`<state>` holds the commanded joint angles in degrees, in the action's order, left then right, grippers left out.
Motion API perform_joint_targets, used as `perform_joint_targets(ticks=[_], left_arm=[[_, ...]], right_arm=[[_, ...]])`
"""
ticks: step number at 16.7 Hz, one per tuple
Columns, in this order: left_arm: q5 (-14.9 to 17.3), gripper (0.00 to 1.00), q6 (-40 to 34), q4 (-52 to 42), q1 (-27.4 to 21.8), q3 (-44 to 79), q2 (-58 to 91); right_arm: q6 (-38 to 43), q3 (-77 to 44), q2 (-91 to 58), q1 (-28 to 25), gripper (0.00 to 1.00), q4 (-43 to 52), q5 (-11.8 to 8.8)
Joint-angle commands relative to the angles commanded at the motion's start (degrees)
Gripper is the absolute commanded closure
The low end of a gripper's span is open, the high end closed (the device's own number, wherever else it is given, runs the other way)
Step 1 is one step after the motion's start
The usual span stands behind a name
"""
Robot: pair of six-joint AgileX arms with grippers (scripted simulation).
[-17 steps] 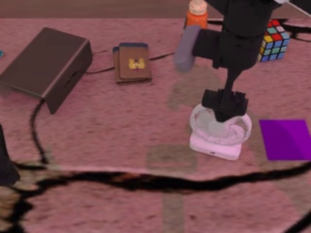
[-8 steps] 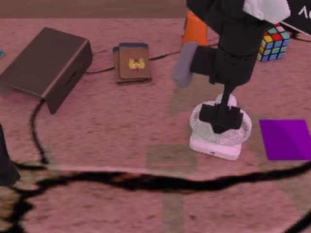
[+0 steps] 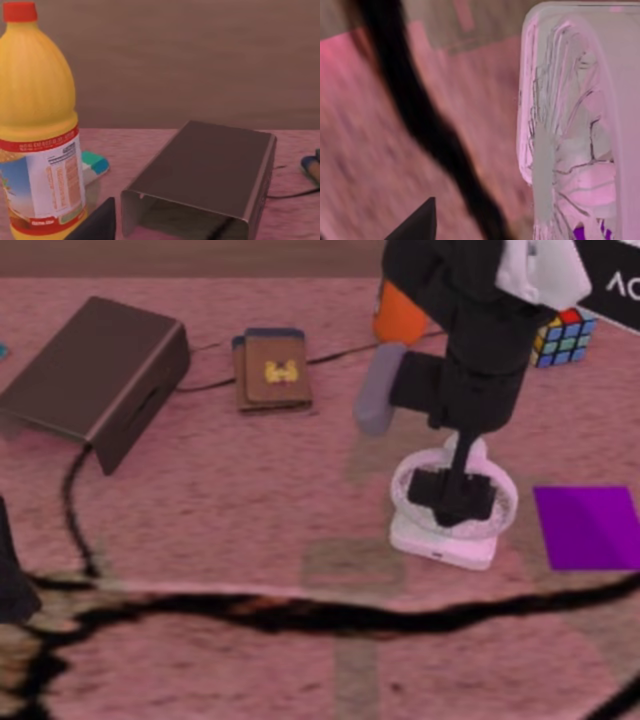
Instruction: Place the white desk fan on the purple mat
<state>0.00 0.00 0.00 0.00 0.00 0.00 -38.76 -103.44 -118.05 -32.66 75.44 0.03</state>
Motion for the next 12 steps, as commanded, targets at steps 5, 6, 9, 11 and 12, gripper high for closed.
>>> perform_joint_targets(ticks=[5, 6, 9, 11, 12], left_arm=[[0.00, 0.00, 0.00, 0.00, 0.00, 0.00, 0.00], [0.00, 0.00, 0.00, 0.00, 0.00, 0.00, 0.00], [0.00, 0.00, 0.00, 0.00, 0.00, 0.00, 0.00], [0.00, 0.00, 0.00, 0.00, 0.00, 0.00, 0.00], [0.00, 0.00, 0.00, 0.00, 0.00, 0.00, 0.00]], right_arm=[[0.00, 0.00, 0.00, 0.00, 0.45, 0.00, 0.00], [0.00, 0.00, 0.00, 0.00, 0.53, 0.00, 0.00], [0.00, 0.00, 0.00, 0.00, 0.75, 0.00, 0.00], [0.00, 0.00, 0.00, 0.00, 0.90, 0.00, 0.00], [0.00, 0.00, 0.00, 0.00, 0.98, 0.00, 0.00]])
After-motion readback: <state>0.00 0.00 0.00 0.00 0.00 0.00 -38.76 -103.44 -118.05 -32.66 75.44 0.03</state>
